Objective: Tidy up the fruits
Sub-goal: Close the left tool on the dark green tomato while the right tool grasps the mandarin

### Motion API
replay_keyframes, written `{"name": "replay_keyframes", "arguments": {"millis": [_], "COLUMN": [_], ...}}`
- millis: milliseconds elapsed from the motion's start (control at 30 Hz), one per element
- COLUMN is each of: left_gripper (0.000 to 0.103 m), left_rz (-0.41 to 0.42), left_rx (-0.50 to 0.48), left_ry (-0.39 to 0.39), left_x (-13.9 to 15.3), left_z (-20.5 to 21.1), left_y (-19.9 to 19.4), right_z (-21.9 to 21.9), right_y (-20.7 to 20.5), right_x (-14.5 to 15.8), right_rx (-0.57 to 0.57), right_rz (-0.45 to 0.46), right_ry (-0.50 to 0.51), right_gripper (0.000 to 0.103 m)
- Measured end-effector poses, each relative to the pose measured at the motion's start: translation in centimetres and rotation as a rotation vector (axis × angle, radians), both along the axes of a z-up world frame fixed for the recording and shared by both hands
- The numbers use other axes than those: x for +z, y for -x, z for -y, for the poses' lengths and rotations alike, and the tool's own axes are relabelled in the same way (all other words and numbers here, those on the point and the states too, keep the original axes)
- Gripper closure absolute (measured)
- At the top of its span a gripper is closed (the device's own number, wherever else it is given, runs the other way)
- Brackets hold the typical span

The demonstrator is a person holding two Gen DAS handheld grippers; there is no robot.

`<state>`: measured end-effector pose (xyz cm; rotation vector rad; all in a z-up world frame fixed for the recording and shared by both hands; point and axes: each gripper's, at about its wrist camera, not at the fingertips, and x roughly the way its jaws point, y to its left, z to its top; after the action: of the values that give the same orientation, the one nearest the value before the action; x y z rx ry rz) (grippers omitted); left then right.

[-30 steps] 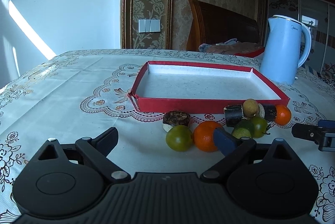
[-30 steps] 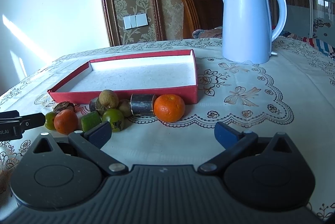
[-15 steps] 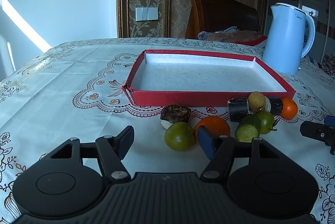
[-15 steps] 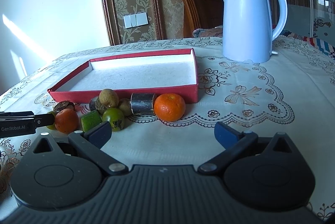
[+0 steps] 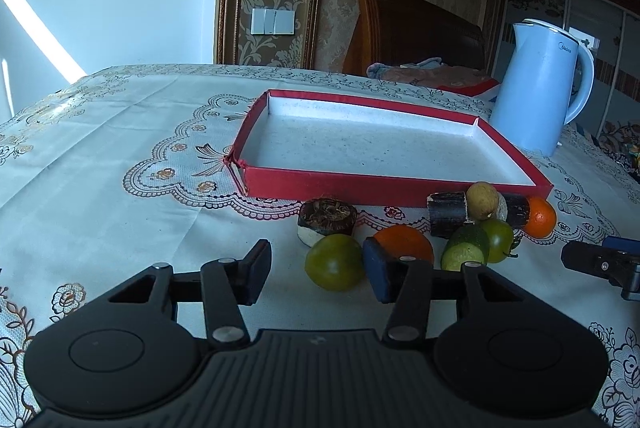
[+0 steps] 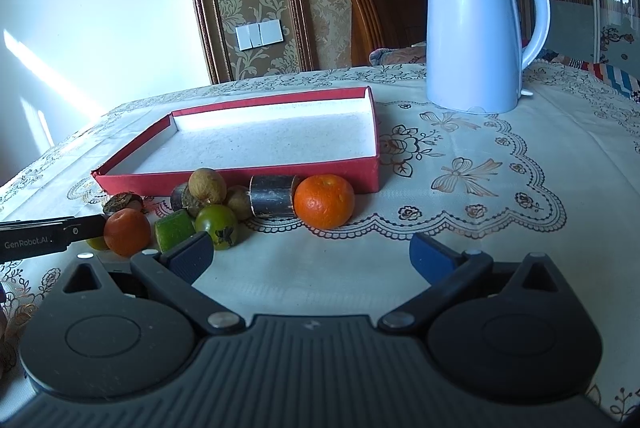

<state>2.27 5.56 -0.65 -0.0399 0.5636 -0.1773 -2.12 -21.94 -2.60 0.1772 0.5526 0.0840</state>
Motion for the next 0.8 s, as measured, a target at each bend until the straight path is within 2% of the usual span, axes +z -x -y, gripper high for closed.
{"name": "replay_keyframes", "arguments": {"millis": [167,333,400,500,600,700,800], "left_gripper": [0.053,0.054,0.057,0.059,0.059,0.063,0.063], "left_rz": [-0.018,-0.035,-0.054,-0.058,-0.057,-0.056,-0.055], "left_rx": [-0.006,-0.005,-0.011,-0.005,-0.003,0.000,0.001], "left_ry": [-0.024,-0.054,-0.061,-0.078,-0.070,-0.068,-0.065], "left_x": [-0.2,-0.4,-0.6,-0.7,-0.7,-0.7,-0.7], "left_z": [0.6,1.1,1.3,1.4,1.4,1.3,1.3], "left_y": [-0.5,-0.7,-1.0,-1.1,-1.2,-1.1,-1.2], "right_z": [-0.1,-2.2,-3.1,-3.9,-4.2,-3.3,-1.5], "right_y": [-1.4,-1.1,-1.2,-1.9,-2.5,-3.0,-3.6], "right_x": [0.0,0.6,0.7,0.7,0.8,1.2,1.2], "right_rx": [0.020,0.130,0.162,0.206,0.237,0.226,0.178], "right_rz": [-0.032,0.031,0.036,0.005,-0.007,-0.007,-0.011], "right_ry": [0.009,0.056,0.102,0.145,0.165,0.153,0.137], "right_gripper": [0.000,0.002,0.017,0.028,0.030,0.041,0.041]}}
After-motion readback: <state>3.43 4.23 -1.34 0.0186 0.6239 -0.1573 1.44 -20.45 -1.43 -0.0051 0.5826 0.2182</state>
